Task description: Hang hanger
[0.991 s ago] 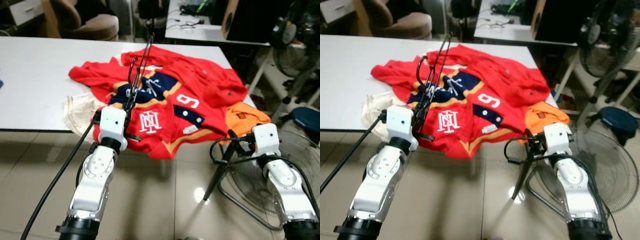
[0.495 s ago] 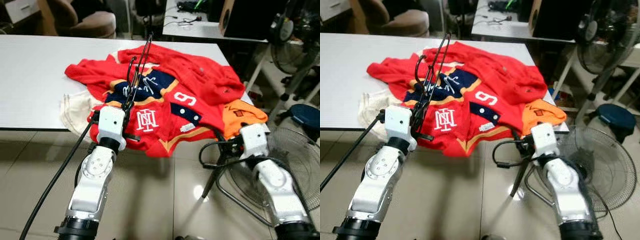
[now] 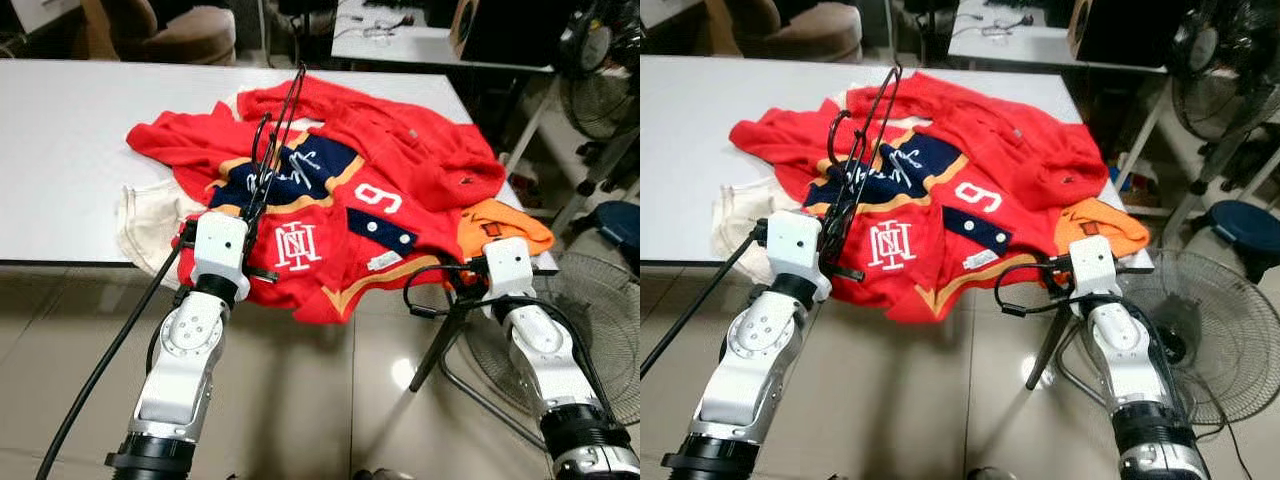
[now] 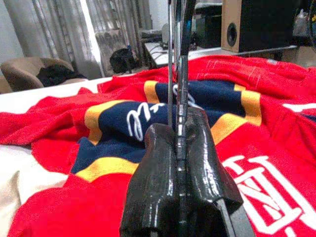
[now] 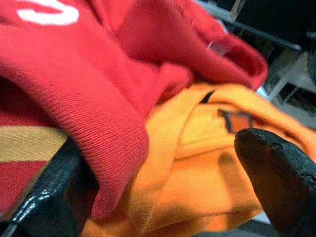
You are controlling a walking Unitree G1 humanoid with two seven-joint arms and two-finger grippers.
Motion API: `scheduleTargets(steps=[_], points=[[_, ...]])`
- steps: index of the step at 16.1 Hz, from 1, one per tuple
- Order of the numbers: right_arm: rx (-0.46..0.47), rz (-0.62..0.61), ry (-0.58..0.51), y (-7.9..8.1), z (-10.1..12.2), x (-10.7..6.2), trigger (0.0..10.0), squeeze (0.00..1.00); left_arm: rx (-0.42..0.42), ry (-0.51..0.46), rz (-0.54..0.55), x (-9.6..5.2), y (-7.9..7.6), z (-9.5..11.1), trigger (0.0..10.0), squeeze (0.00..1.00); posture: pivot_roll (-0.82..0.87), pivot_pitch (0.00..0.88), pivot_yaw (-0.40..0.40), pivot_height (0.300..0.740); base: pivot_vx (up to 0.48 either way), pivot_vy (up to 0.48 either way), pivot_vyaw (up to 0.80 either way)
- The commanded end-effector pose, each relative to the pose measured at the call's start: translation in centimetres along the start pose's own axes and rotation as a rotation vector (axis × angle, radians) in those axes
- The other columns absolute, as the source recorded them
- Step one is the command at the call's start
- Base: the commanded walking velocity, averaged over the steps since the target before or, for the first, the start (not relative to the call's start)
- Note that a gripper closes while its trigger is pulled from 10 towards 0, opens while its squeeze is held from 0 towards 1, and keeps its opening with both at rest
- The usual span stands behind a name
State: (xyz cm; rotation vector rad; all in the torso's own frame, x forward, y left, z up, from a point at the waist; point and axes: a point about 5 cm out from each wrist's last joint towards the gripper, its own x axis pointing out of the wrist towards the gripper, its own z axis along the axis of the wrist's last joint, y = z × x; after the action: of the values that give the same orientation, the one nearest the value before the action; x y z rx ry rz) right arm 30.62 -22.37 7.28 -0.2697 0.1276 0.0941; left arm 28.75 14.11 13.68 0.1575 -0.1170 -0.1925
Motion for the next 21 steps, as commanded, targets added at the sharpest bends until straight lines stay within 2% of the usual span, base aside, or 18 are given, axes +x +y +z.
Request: scheduleTargets(steps=[1,6,9,11,13,16,17,18,21], points=[[0.001,-0.02,-0.005,-0.6,0.1,0.2,10.0,0.0,0.005,-0.02,-0.003,0.0,0.1,0.6,10.0,0.0,-0.05,0.045,-0.003,0.74,0.0,0.0,0.0],[-0.001,-0.016,-0.014,-0.6,0.0,0.5,10.0,0.0,0.011,-0.022,-0.001,-0.1,0.1,0.7,10.0,0.0,-0.05,0.042,-0.008,0.74,0.0,0.0,0.0],[-0.021,0.01,-0.063,-0.1,0.6,0.3,10.0,0.0,0.013,-0.022,-0.003,-0.1,0.1,0.7,10.0,0.0,-0.05,0.047,-0.006,0.74,0.0,0.0,0.0],[-0.009,0.006,-0.029,0.0,-0.2,0.3,10.0,0.0,0.013,-0.02,-0.009,-0.1,0.0,0.7,10.0,0.0,-0.05,0.05,-0.001,0.74,0.0,0.0,0.0],[0.024,-0.024,0.012,-0.4,-0.9,0.5,10.0,0.0,0.012,-0.02,-0.017,0.1,-0.2,0.7,10.0,0.0,-0.05,0.047,0.006,0.74,0.0,0.0,0.0],[0.077,-0.096,0.046,-2.1,-1.0,1.0,10.0,0.0,0.013,-0.02,-0.024,0.3,-0.2,0.7,10.0,0.0,-0.06,0.04,0.009,0.74,0.0,0.0,0.0],[0.098,-0.113,0.048,-2.5,-0.7,1.3,3.3,0.0,0.013,-0.022,-0.026,0.4,-0.3,0.8,10.0,0.0,-0.06,0.034,0.011,0.74,0.0,0.0,0.0],[0.1,-0.121,0.048,-2.7,-0.5,1.5,0.0,0.0,0.013,-0.023,-0.028,0.5,-0.3,0.8,10.0,0.0,-0.06,0.032,0.011,0.74,0.0,0.0,0.0],[0.126,-0.159,0.048,-3.5,0.2,2.2,0.0,0.0,0.012,-0.028,-0.038,0.7,-0.5,0.8,10.0,0.0,-0.06,0.022,0.012,0.74,0.0,0.0,0.0]])
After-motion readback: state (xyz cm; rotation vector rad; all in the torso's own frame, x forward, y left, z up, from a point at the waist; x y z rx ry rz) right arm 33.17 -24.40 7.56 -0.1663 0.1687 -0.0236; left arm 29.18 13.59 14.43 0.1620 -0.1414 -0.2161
